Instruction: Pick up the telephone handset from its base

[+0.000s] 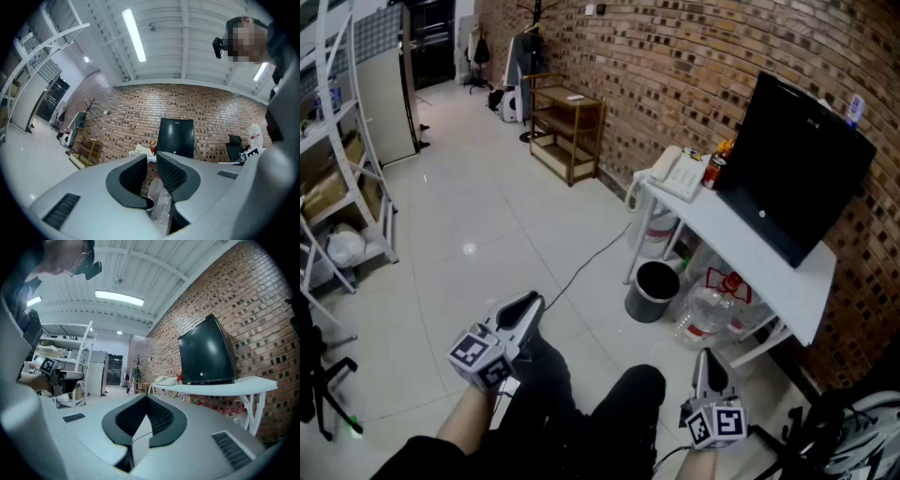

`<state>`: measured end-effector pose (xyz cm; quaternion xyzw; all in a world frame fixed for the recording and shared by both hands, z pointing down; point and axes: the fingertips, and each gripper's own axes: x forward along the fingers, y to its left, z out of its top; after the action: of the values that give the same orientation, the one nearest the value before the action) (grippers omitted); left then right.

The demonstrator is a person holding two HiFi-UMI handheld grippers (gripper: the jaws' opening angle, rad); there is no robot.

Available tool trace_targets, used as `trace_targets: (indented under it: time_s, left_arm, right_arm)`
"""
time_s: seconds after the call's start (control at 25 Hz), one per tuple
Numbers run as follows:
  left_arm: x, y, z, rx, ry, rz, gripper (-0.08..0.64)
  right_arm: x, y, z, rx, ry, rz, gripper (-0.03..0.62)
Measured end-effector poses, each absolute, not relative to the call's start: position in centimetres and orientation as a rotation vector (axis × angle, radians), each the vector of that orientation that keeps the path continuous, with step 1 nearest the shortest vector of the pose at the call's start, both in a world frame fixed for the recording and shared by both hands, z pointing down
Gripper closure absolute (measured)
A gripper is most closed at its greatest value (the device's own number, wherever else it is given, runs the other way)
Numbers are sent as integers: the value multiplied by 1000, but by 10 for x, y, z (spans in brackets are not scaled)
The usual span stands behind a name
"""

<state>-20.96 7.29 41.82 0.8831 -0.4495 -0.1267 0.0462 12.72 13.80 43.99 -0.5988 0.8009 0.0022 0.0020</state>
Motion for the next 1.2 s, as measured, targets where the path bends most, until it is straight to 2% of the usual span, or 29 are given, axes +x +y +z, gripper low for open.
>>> trace_targets:
  time_s: [0.4, 1.2]
  left_arm:
    - [-202, 61, 353, 2795, -1260, -363, 492]
    - [-151, -117, 381, 2818, -1207, -324, 492]
  right_arm:
    - [141, 123, 368, -1783, 2574, 85, 583]
    - [177, -29, 374, -1828, 2505, 73, 583]
